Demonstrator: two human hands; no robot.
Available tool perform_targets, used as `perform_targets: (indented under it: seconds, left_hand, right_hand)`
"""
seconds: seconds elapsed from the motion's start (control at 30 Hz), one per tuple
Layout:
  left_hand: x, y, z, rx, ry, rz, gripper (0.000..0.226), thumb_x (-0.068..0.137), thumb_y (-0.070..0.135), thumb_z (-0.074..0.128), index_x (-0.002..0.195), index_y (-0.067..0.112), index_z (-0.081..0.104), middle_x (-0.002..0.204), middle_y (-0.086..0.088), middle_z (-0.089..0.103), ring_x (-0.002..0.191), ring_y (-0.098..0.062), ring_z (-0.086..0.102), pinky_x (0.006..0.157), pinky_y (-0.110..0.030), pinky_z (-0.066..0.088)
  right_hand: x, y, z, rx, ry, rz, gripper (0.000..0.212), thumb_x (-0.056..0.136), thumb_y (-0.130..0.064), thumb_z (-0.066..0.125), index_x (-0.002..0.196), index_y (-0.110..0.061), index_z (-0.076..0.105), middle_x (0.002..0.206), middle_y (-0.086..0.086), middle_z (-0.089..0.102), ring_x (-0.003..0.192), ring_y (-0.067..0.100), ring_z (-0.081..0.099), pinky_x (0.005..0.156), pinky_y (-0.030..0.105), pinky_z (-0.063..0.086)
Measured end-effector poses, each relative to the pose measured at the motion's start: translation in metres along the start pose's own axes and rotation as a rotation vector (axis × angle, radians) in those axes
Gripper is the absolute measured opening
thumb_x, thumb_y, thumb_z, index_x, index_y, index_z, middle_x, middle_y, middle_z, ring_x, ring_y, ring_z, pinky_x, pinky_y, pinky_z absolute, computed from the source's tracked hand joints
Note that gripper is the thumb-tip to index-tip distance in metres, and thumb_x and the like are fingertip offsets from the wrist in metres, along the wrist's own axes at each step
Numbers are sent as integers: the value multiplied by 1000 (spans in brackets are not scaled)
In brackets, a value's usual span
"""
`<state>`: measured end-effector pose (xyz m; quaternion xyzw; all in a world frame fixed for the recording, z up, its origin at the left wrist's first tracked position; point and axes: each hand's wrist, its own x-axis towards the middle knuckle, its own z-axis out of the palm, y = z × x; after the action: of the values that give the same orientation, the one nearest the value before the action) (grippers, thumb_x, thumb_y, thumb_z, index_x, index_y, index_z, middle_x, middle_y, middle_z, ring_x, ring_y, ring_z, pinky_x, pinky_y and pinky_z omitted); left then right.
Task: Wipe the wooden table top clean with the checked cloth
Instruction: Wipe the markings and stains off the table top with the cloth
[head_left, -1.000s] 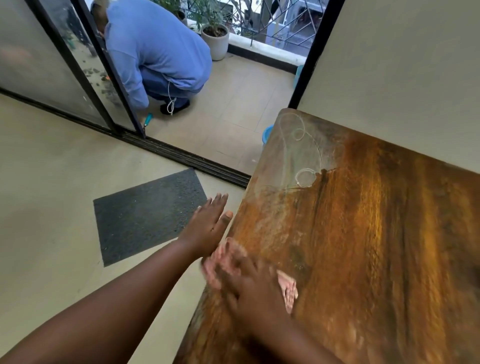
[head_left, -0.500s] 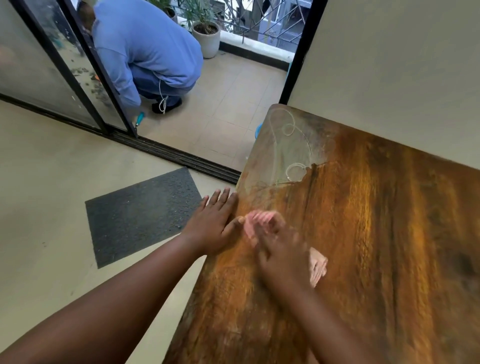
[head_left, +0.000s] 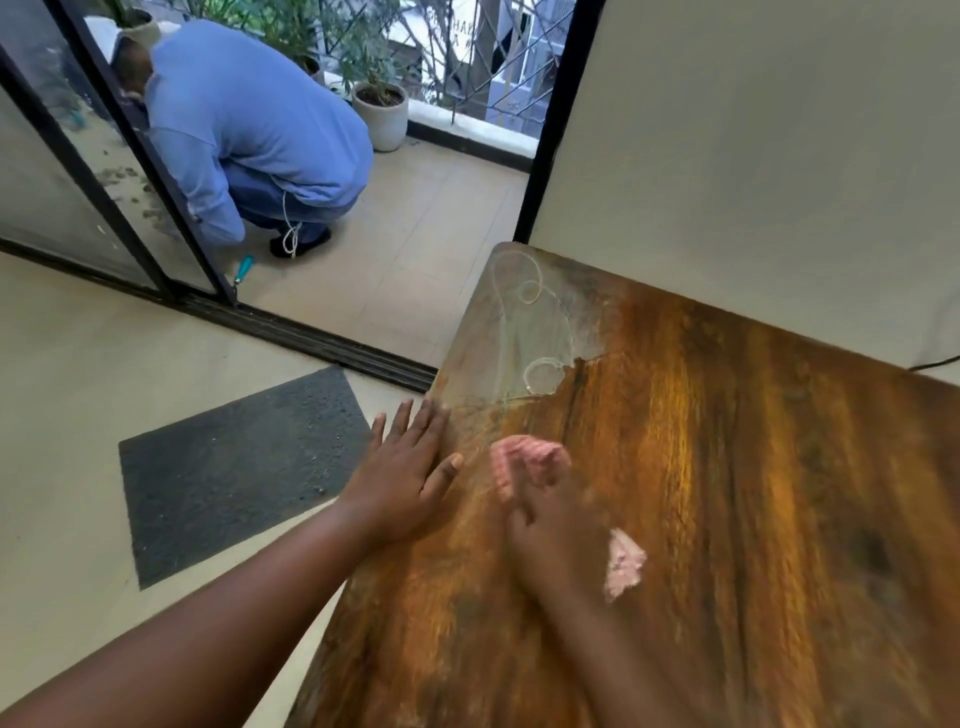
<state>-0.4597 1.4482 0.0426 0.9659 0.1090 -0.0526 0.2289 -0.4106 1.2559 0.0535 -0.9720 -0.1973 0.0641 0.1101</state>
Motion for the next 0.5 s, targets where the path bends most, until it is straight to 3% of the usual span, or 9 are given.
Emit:
perform_targets:
  seconds: [0.03,0.1,0.17,0.23,0.37,0.43,0.5]
  left_hand:
    - [3,6,0,18,8,24,92,71,77,-20,147,28,-9,155,3,-16,141,-16,-25,112,-39,-21]
    - [13,15,-4,51,24,62,84,76,73,-16,147,28,-8,155,5,-14,141,-15,-25,110,-40,-27]
    - [20,16,-7,59,51,63,81,80,69,-9,148,26,-3,155,5,-10,142,-15,-24,110,-40,-26]
    - [30,17,-10,75,81,67,84,79,71,-13,149,26,-3,155,6,-10,141,-15,-25,111,-41,-25]
    - [58,18,-14,129,66,42,91,68,76,-27,144,28,-13,154,7,-16,137,-15,-33,110,-39,-26]
    - [78,20,-21,137,64,9,96,62,78,-32,143,29,-15,154,6,-17,136,-15,-34,109,-36,-27]
    - [98,21,-24,142,76,-1,97,60,78,-32,142,29,-16,155,7,-16,137,-15,-31,110,-35,-27]
  right_hand:
    - [-16,-11,4,-4,0,-127,50,92,-44,38,138,-57,23,150,-2,30,122,32,38,99,51,33]
    - [-45,-8,3,12,-7,-312,52,82,-46,45,132,-57,36,135,-5,49,99,23,54,78,42,46]
    - [-49,20,-3,22,-31,-319,43,77,-49,46,119,-55,52,124,-7,56,86,21,56,70,40,48]
    - [-17,58,-11,-18,-30,-128,38,83,-48,41,117,-52,56,129,-4,54,99,24,53,83,44,46]
    - [93,86,-32,-20,140,263,39,90,-44,39,128,-48,50,139,3,42,119,28,41,101,45,33]
    - [144,61,-38,107,167,328,43,94,-43,39,137,-41,41,148,4,33,129,32,33,108,48,24]
    - [165,20,-36,194,122,274,44,96,-39,38,139,-33,38,149,5,30,133,35,27,109,50,18]
